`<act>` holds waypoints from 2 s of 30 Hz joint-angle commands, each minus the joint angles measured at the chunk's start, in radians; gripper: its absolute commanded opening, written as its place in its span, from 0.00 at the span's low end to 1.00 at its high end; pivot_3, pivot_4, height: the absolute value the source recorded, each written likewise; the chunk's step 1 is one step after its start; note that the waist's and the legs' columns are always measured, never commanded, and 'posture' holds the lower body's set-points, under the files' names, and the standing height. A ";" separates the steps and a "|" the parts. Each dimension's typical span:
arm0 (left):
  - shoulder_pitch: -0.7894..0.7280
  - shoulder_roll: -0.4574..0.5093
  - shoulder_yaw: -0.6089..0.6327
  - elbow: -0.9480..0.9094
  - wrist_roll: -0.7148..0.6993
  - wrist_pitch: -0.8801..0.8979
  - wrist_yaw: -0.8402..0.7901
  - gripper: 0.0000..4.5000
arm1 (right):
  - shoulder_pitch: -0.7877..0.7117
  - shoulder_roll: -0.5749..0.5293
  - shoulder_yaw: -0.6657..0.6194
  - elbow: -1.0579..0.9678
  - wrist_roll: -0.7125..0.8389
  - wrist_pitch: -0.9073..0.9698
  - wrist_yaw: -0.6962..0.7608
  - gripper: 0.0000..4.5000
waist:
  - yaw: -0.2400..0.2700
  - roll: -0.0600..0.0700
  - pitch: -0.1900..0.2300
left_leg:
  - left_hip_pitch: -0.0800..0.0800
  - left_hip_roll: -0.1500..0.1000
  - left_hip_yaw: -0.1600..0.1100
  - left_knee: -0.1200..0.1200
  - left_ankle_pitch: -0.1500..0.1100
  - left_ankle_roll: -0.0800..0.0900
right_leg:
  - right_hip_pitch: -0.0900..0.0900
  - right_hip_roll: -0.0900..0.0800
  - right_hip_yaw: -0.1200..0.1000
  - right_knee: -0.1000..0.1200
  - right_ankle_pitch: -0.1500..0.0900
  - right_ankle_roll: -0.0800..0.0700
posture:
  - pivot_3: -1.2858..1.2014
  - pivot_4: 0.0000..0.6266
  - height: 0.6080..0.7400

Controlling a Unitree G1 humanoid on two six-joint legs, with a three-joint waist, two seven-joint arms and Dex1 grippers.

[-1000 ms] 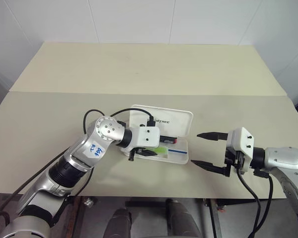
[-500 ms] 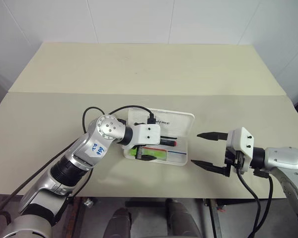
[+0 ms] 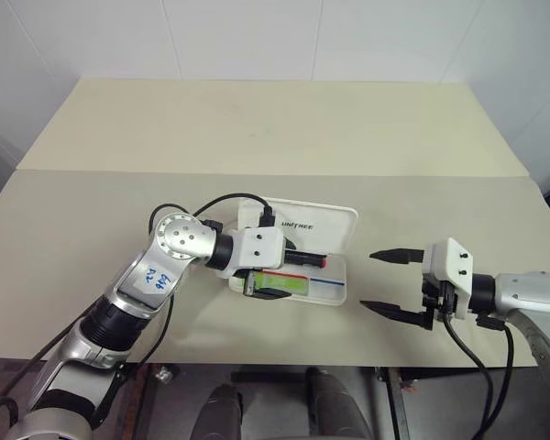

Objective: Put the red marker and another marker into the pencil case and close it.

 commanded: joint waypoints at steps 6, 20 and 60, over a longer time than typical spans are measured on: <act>0.055 0.034 0.120 -0.036 -0.119 -0.070 -0.045 1.00 | -0.047 -0.092 -0.032 0.142 -0.033 -0.062 0.107 1.00 | -0.004 0.000 0.000 | 0.002 0.000 0.000 0.001 0.000 0.000 | 0.003 0.000 0.000 -0.001 -0.001 -0.001 | 0.52 0.24 1.00; 0.274 0.129 0.383 -0.069 -0.340 -0.142 -0.099 1.00 | -0.033 -0.248 -0.026 0.331 -0.093 -0.094 0.286 1.00 | -0.004 0.000 0.000 | 0.003 0.000 0.000 0.001 0.000 0.000 | 0.003 0.000 0.000 -0.001 -0.003 -0.005 | 0.52 0.24 1.00; 0.364 0.112 0.399 -0.126 -0.371 -0.149 0.001 1.00 | -0.207 -0.270 0.140 0.634 -0.322 -0.333 0.353 1.00 | -0.031 0.001 0.000 | 0.006 0.000 0.001 0.002 0.000 0.000 | 0.007 0.000 0.001 -0.002 -0.005 -0.011 | 0.52 0.24 1.00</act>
